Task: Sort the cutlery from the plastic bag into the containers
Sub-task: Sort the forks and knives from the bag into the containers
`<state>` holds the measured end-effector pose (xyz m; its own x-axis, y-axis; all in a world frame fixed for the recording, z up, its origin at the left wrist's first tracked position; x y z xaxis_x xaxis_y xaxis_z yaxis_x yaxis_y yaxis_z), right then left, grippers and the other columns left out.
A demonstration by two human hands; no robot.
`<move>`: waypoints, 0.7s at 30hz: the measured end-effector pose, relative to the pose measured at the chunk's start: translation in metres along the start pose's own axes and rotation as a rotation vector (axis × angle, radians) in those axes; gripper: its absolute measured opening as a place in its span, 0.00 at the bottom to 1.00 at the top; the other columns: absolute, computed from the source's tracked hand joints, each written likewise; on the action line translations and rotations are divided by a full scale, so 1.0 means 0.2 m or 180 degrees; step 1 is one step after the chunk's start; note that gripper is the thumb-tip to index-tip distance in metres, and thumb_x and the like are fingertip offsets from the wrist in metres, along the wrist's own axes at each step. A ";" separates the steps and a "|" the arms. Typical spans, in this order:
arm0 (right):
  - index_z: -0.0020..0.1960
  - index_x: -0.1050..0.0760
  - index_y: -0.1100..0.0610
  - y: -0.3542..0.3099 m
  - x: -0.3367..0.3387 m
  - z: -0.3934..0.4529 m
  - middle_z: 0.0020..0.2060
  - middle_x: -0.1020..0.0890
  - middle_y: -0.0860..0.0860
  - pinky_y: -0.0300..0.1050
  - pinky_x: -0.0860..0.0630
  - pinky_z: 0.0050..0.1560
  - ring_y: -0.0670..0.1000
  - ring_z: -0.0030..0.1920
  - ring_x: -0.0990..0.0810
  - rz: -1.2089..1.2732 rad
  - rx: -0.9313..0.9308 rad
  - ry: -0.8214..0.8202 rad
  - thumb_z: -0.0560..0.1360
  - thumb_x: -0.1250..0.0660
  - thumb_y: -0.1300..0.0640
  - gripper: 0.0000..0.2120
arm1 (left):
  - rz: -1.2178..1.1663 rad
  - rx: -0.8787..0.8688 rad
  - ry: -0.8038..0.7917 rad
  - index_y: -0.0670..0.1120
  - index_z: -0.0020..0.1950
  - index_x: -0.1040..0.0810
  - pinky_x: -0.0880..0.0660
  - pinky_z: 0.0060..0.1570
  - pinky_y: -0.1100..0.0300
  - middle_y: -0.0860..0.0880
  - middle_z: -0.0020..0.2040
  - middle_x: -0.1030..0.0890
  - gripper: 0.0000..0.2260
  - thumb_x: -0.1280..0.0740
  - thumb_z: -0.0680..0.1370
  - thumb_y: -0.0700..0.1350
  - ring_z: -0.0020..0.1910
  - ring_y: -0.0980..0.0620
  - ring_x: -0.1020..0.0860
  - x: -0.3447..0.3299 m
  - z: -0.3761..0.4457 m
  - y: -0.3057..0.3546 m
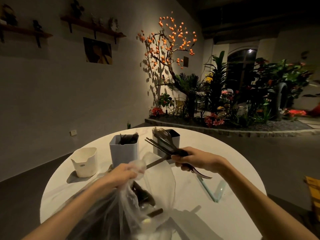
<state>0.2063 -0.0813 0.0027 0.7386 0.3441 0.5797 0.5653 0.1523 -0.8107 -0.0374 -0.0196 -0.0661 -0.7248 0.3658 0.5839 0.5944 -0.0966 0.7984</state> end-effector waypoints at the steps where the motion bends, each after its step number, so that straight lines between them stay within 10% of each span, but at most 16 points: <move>1: 0.54 0.23 0.52 0.02 0.01 0.00 0.41 0.25 0.53 0.38 0.28 0.40 0.47 0.39 0.28 0.0187 -0.0039 -0.0024 0.85 0.40 0.55 0.07 | 0.0071 -0.0012 -0.0186 0.56 0.56 0.19 0.28 0.57 0.62 0.49 0.65 0.24 0.14 0.38 0.82 0.38 0.62 0.51 0.25 -0.04 0.01 0.02; 6: 0.55 0.23 0.55 0.11 0.14 0.00 0.41 0.23 0.54 0.40 0.27 0.39 0.46 0.37 0.26 0.0526 -0.0301 -0.0185 0.83 0.38 0.57 0.06 | 0.0093 0.0207 0.0135 0.49 0.61 0.20 0.24 0.58 0.58 0.50 0.57 0.21 0.10 0.37 0.83 0.41 0.56 0.50 0.23 -0.05 0.11 -0.02; 10: 0.57 0.22 0.58 0.14 0.29 -0.01 0.40 0.23 0.54 0.43 0.28 0.38 0.47 0.36 0.27 0.0519 -0.0403 -0.0240 0.82 0.36 0.55 0.08 | 0.0248 -0.0036 0.0484 0.55 0.70 0.26 0.20 0.56 0.52 0.50 0.63 0.23 0.26 0.30 0.71 0.47 0.58 0.49 0.21 0.03 0.18 -0.08; 16: 0.54 0.18 0.53 0.16 0.30 0.06 0.39 0.24 0.54 0.47 0.31 0.40 0.49 0.37 0.28 0.0585 -0.0324 -0.0557 0.83 0.36 0.56 0.08 | -0.1319 -0.1074 -0.0184 0.55 0.68 0.24 0.27 0.67 0.53 0.53 0.61 0.17 0.26 0.28 0.69 0.50 0.63 0.54 0.20 -0.06 0.16 0.24; 21: 0.55 0.20 0.58 0.12 0.29 0.11 0.38 0.26 0.54 0.44 0.32 0.39 0.49 0.36 0.30 0.0822 -0.0115 -0.0625 0.83 0.37 0.56 0.08 | -0.0476 -0.1025 -0.1219 0.49 0.65 0.21 0.27 0.58 0.68 0.49 0.55 0.14 0.13 0.31 0.80 0.45 0.58 0.53 0.18 -0.18 0.18 0.39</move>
<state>0.2560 -0.0377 0.0152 0.7763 0.5398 0.3257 0.3839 0.0049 -0.9233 0.0475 -0.0072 -0.0295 -0.5783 0.7039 0.4124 0.3132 -0.2753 0.9089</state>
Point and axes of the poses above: each hand's wrist, its own z-axis towards the middle knuckle, its own x-axis out of the back of the hand, y = z × x, the point moved 5 cm from there along z, towards the middle knuckle
